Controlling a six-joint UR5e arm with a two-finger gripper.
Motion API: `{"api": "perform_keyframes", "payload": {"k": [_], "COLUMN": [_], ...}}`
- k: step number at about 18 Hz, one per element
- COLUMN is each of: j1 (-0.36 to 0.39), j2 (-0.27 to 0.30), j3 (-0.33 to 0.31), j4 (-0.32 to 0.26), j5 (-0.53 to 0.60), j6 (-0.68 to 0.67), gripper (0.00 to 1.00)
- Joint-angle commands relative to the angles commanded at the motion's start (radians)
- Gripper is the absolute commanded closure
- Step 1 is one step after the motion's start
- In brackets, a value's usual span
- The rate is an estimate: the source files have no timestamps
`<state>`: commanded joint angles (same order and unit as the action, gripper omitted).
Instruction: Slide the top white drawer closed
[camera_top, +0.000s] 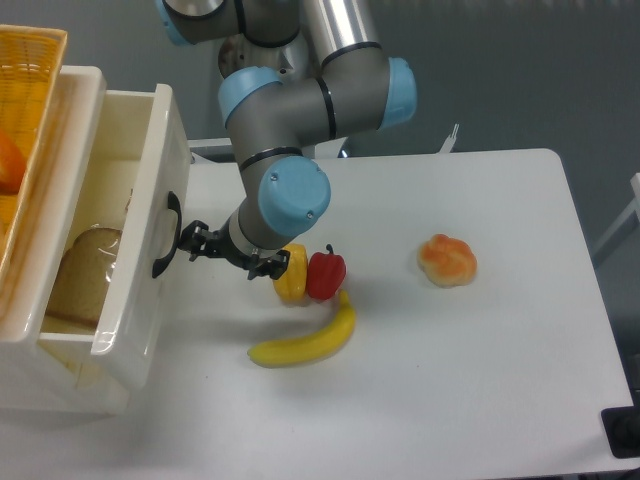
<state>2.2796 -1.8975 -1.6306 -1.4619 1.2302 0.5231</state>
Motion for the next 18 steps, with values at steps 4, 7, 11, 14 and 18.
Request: {"api": "perform_keyframes", "payload": {"k": [4, 7, 11, 14, 18], "j1": [-0.017, -0.031, -0.043, -0.046, -0.057], "j2": [0.0, 0.005, 0.009, 0.014, 0.02], "j3": [0.0, 0.0, 0.0, 0.0, 0.0], "j4": [0.0, 0.0, -0.002, -0.002, -0.002], "j5": [0.0, -0.002, -0.003, -0.002, 0.0], "j6": [-0.003, -0.006, -0.009, -0.009, -0.011], "gripper": [0.0, 0.0, 0.0, 0.0, 0.0]}}
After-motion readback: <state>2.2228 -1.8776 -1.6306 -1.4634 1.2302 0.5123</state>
